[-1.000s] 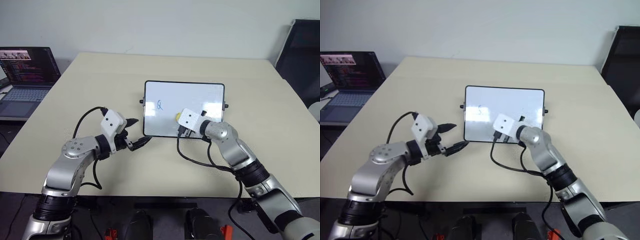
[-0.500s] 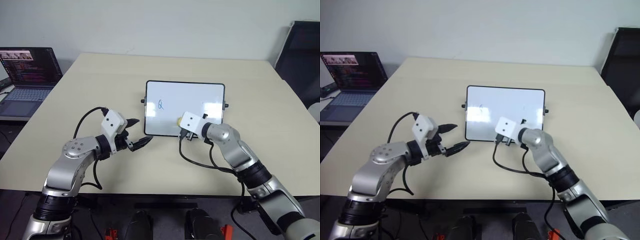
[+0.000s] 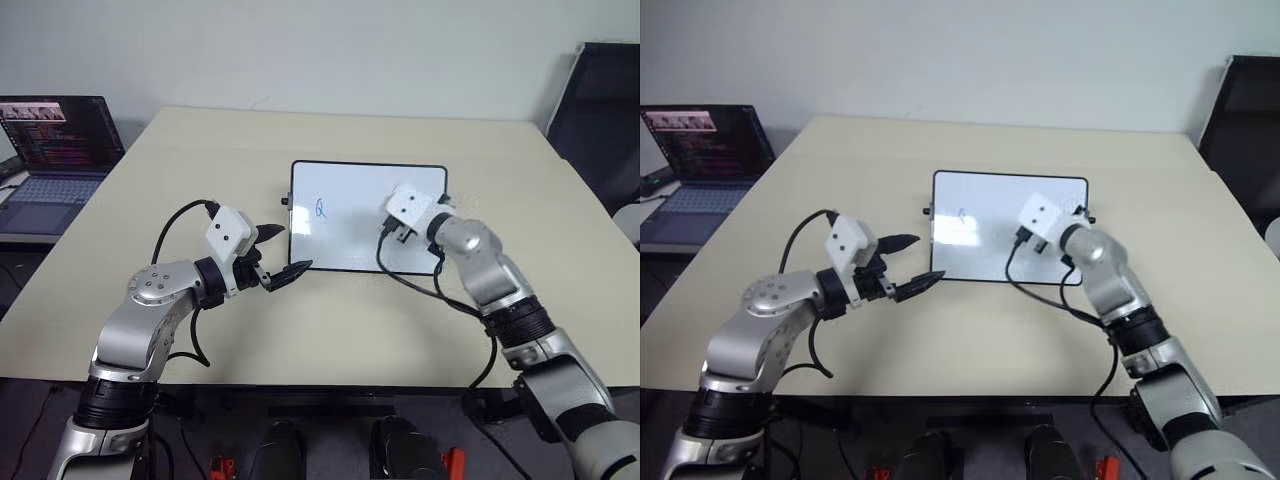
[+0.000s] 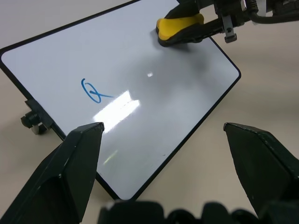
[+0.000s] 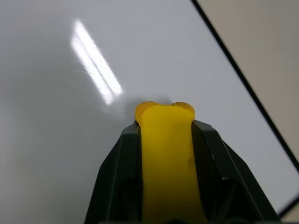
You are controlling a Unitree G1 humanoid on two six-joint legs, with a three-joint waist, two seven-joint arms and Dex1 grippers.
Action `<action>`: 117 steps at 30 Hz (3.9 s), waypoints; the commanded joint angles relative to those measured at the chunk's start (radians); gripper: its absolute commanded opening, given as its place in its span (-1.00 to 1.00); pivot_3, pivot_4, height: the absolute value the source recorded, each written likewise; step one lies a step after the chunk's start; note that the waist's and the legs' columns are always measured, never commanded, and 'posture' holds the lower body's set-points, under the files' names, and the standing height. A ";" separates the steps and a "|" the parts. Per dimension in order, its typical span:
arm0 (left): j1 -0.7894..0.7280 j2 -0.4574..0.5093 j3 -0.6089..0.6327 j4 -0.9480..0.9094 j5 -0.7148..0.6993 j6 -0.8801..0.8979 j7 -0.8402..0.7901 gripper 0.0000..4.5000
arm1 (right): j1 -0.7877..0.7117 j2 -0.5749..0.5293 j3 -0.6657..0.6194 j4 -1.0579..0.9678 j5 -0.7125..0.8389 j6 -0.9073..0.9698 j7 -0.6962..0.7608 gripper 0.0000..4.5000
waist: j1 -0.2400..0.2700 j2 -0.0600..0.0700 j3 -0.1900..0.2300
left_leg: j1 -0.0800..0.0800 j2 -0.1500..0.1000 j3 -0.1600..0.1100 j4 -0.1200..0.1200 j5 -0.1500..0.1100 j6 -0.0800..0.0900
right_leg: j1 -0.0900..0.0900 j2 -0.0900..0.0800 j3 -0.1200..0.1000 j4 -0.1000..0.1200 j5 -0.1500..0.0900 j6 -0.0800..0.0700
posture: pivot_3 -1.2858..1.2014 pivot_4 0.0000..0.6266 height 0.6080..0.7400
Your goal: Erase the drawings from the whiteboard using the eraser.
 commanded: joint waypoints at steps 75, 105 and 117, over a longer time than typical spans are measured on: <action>0.127 -0.040 0.230 -0.064 -0.059 0.047 0.188 1.00 | 0.453 0.065 -0.135 -0.732 0.476 0.152 0.141 -0.51 | -0.018 -0.001 0.002 | -0.005 0.001 -0.001 -0.005 -0.003 -0.003 | -0.002 0.001 -0.001 0.003 -0.005 0.004 | 0.03 -0.52 1.00; 0.083 -0.019 0.145 -0.070 -0.033 0.040 0.196 1.00 | -0.256 0.277 0.053 0.257 0.196 -0.140 0.037 -0.51 | -0.021 -0.001 0.003 | -0.005 0.002 -0.001 -0.005 -0.003 -0.003 | -0.002 0.003 -0.002 0.004 -0.002 0.004 | 0.03 -0.52 1.00; 0.088 -0.022 0.137 -0.068 -0.028 0.034 0.187 1.00 | -0.239 0.215 0.217 0.335 0.059 -0.225 0.249 -0.51 | -0.025 -0.001 0.003 | -0.003 0.002 -0.003 -0.003 -0.002 -0.003 | 0.000 0.004 -0.002 0.006 -0.004 0.004 | 0.03 -0.52 1.00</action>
